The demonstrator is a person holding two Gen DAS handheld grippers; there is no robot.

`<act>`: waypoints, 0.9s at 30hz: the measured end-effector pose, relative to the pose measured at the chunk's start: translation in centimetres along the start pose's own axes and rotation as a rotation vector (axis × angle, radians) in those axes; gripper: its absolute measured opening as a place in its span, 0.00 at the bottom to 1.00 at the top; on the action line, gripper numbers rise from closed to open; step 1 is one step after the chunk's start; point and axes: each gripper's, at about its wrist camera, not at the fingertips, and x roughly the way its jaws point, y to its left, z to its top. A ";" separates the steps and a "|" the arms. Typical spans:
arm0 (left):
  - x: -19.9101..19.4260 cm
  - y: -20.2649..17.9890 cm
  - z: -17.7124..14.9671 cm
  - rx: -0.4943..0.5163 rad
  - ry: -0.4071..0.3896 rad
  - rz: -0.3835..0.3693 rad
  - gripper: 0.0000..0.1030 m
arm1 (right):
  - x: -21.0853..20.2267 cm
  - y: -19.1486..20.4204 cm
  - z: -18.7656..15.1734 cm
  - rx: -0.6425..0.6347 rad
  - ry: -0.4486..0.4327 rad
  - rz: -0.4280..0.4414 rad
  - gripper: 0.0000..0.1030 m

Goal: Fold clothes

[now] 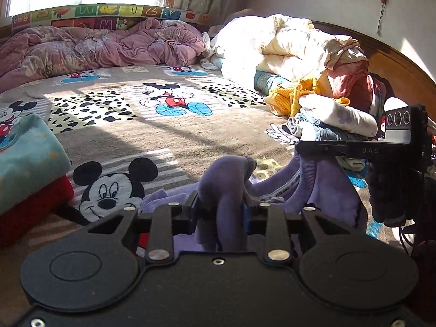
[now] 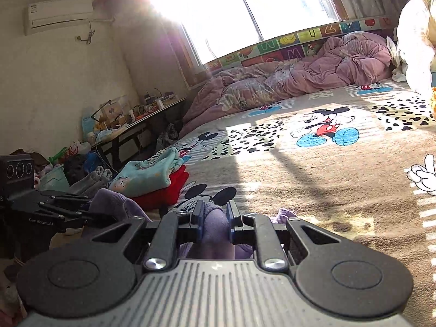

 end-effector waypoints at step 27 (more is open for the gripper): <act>6.8 8.2 -0.4 -0.305 -0.018 0.055 0.64 | 8.9 -9.9 1.0 0.324 0.021 -0.075 0.49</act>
